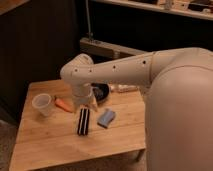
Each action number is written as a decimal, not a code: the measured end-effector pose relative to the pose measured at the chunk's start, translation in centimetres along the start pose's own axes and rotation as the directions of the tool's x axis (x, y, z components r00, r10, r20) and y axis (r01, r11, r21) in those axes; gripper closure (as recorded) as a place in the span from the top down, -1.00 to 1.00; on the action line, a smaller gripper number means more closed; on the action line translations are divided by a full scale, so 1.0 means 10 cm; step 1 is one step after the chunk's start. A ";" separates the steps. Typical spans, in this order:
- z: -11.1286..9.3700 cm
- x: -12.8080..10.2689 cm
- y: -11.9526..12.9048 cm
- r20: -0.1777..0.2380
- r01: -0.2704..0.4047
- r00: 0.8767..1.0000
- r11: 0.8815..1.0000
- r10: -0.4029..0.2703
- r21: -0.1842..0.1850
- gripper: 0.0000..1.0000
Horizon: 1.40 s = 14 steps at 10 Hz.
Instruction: Drag the ceramic bowl in a circle
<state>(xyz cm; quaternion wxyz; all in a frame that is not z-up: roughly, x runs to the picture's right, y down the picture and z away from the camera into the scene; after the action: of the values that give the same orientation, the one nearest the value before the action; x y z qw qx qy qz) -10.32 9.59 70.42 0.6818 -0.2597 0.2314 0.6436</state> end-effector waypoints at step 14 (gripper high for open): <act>-0.20 -0.95 -0.57 0.170 -0.088 0.981 0.994 0.099 -0.067 0.30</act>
<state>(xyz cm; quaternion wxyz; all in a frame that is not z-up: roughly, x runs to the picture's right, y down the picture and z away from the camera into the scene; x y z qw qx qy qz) -5.17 0.82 75.39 0.6602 -0.2119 0.1641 0.7016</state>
